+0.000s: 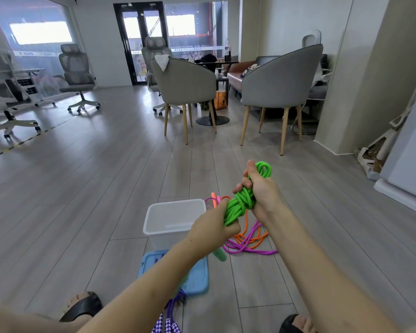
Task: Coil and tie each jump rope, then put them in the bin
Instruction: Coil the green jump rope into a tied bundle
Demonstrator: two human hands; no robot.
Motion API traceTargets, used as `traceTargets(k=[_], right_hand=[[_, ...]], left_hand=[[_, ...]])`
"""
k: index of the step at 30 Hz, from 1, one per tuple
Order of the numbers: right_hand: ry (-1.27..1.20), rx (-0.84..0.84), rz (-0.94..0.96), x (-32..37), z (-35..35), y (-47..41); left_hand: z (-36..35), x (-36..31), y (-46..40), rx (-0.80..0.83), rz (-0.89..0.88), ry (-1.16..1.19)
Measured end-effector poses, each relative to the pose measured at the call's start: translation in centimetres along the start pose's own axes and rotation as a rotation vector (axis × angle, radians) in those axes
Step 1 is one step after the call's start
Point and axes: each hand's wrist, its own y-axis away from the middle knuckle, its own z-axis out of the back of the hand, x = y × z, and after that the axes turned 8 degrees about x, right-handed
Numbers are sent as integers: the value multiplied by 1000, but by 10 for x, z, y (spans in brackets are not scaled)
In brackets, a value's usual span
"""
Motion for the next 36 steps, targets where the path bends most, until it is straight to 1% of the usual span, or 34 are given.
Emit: traceTargets(k=[1, 2, 3, 4, 5, 6, 7, 8, 9, 10, 11, 12, 14, 15, 16, 17, 19, 22, 23, 26, 30, 32, 34, 36], right_hand=[[15, -60, -39, -2, 2, -2], [6, -116, -85, -4, 4, -5], [-11, -156, -126, -7, 6, -7], [-24, -177, -153, -10, 9, -10], [-32, -183, -167, -12, 10, -11], [-53, -172, -168, -13, 12, -12], [-103, -133, -164, -14, 11, -11], [-177, -67, -161, -13, 10, -10], [-256, 18, -161, -10, 7, -9], [-316, 98, -163, -7, 4, -7], [-345, 152, -164, -3, 2, -6], [-342, 170, -162, -1, 0, -6], [-250, 124, -134, 1, -1, -7], [-201, 98, -104, 1, -2, -7], [-172, 89, -71, 0, 0, -8], [-162, 104, -49, 0, 1, -7], [-163, 213, -48, 0, 8, -5], [-107, 468, -139, -1, 17, 1], [-52, 515, -164, -4, 18, 2], [176, 503, -135, -5, 16, 6], [402, 578, -138, 18, 21, 8], [496, 608, -129, 24, 23, 9], [521, 621, -115, 25, 24, 9], [469, 602, -109, 19, 24, 8]], left_hand=[[0, 1, 0, -15, 29, -254], [-2, 1, 0, -31, 41, -461], [-4, -1, 1, -40, 36, -589], [-7, -5, 2, -20, 40, -629], [-8, -7, 3, 24, 38, -564], [-8, -6, 2, 94, 24, -385], [-5, -4, 1, 179, 12, -91], [1, -2, 2, 293, 25, 249], [9, -1, 4, 393, 31, 535], [15, -1, 5, 470, 28, 720], [20, -3, 7, 498, 20, 766], [21, -7, 7, 477, 7, 735], [17, -11, 6, 358, -1, 538], [13, -12, 5, 305, 2, 482], [10, -12, 4, 278, 4, 482], [7, -12, 4, 268, 10, 531], [7, -13, 4, 260, 29, 667], [10, -16, 2, 223, 30, 697], [12, -17, 2, 222, 25, 692], [18, -18, 1, 261, 28, 691], [25, -16, 3, 338, 25, 716], [30, -14, 3, 382, 15, 688], [35, -13, 3, 416, 12, 635], [35, -14, 3, 394, 19, 585]])
